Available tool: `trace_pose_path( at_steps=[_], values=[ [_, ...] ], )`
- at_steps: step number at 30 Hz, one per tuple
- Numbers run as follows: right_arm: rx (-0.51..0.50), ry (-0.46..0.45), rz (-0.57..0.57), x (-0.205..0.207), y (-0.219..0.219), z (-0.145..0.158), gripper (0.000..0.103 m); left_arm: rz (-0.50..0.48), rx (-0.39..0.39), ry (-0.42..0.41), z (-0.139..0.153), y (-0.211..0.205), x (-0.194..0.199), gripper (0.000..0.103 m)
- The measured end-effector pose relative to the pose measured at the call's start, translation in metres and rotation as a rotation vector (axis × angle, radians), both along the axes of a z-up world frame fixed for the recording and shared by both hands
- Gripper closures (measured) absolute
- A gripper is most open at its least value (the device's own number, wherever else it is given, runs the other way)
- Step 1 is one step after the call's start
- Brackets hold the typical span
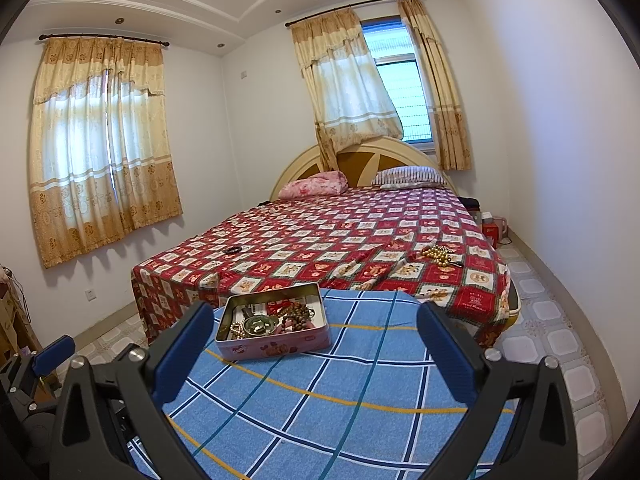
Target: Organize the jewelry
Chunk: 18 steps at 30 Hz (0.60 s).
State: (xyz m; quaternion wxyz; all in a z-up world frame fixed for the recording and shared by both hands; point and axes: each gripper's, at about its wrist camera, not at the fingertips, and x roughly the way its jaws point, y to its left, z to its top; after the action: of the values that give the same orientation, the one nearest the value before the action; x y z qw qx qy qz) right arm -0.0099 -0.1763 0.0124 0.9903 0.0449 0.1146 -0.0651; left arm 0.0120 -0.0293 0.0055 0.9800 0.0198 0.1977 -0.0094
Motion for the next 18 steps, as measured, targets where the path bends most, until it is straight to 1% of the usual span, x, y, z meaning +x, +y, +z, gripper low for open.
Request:
trace_pose_path(
  at_steps=[18],
  values=[
    [0.005,0.01,-0.008,0.002,-0.0071,-0.0006,0.0,0.001,0.008,0.008,-0.003,-0.0008,0.0027,0.015]
  ],
)
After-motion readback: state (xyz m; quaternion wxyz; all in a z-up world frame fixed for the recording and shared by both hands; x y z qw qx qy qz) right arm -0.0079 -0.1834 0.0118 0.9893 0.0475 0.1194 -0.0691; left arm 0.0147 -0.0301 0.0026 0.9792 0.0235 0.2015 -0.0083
